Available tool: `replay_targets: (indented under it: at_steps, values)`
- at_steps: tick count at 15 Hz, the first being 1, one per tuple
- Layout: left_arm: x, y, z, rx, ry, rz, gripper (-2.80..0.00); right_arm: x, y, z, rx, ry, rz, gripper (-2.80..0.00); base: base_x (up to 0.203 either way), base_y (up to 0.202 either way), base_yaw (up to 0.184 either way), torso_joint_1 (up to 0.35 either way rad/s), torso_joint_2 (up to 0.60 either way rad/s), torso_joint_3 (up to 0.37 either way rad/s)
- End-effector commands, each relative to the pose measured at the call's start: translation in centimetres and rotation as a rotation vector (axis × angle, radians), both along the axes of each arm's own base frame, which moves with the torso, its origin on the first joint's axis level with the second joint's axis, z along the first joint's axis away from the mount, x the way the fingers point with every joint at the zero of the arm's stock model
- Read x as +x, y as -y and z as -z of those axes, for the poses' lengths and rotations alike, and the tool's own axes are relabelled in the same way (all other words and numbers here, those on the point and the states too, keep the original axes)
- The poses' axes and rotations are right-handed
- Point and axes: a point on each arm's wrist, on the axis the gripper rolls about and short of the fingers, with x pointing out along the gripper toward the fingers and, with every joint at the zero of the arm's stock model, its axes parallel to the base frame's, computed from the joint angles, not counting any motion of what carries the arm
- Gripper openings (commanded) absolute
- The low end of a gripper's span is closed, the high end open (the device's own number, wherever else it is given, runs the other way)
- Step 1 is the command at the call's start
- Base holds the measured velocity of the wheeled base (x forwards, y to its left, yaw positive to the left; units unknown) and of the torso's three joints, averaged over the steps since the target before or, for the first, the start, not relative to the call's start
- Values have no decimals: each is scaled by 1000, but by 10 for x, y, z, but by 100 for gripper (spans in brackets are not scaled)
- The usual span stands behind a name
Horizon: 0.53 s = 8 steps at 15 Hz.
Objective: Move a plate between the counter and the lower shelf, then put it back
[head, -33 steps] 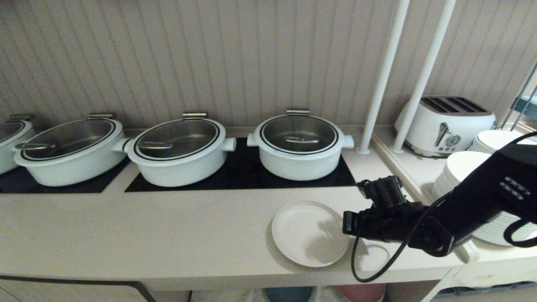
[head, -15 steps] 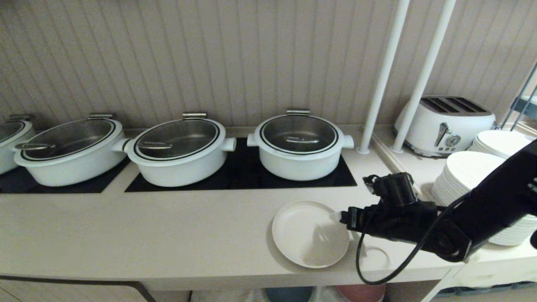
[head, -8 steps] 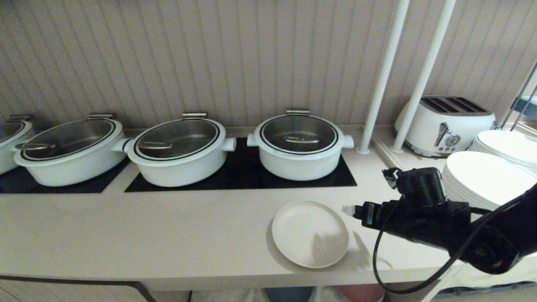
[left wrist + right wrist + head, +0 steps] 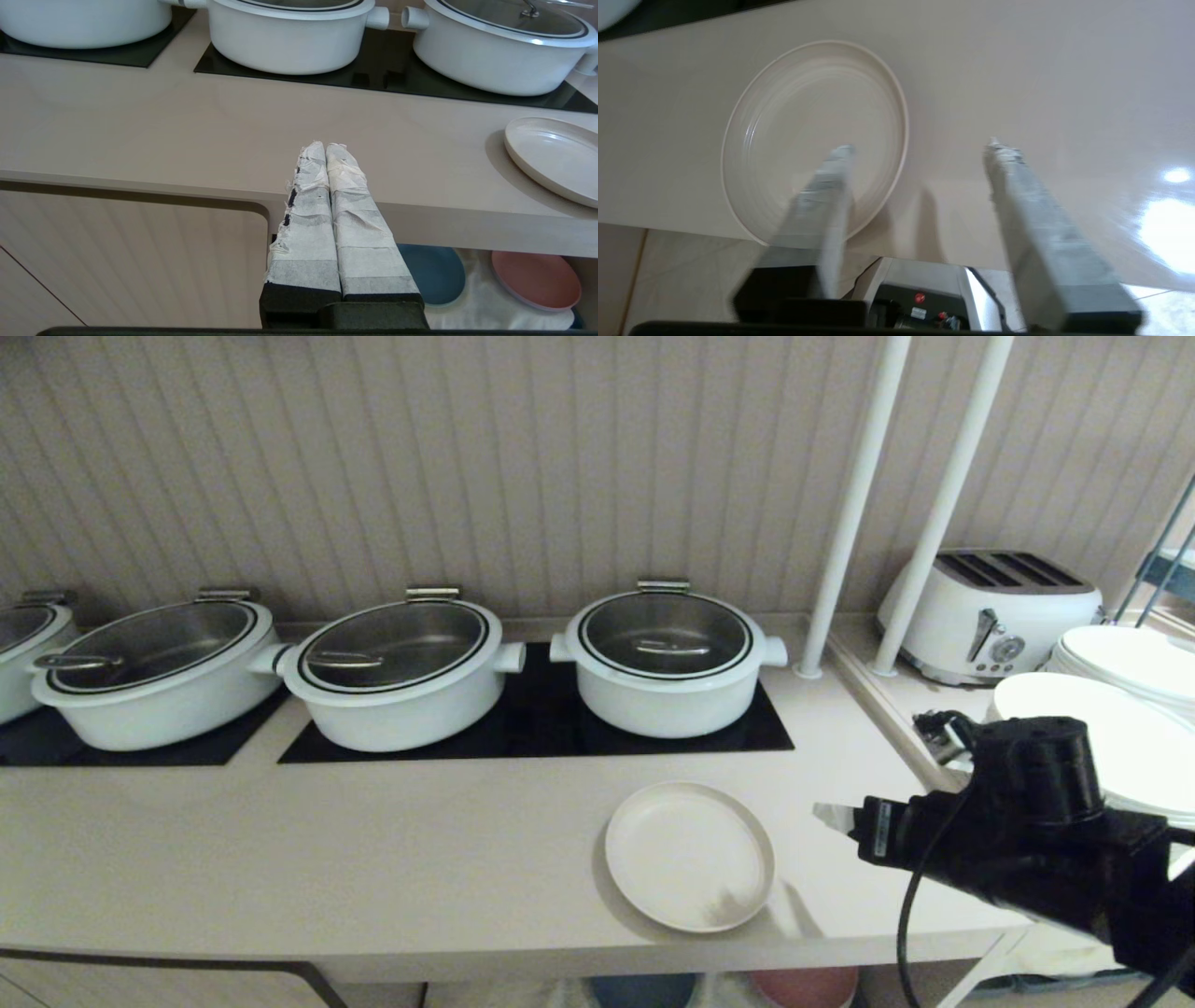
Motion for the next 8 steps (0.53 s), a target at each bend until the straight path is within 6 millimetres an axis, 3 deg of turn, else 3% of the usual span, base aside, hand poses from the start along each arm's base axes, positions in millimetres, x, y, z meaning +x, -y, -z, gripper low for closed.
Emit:
replay_targets:
  at_steps: [1,8]
  values:
    - [0,0,0,-1,0,-1,-280,-13,6,-13,7,53,21,-280,0,0,0,0,0,0]
    - [0,0,0,-1,0,-1,-280,-46,22,-20,-95,130,122,-280,0,0,0,0,0,0]
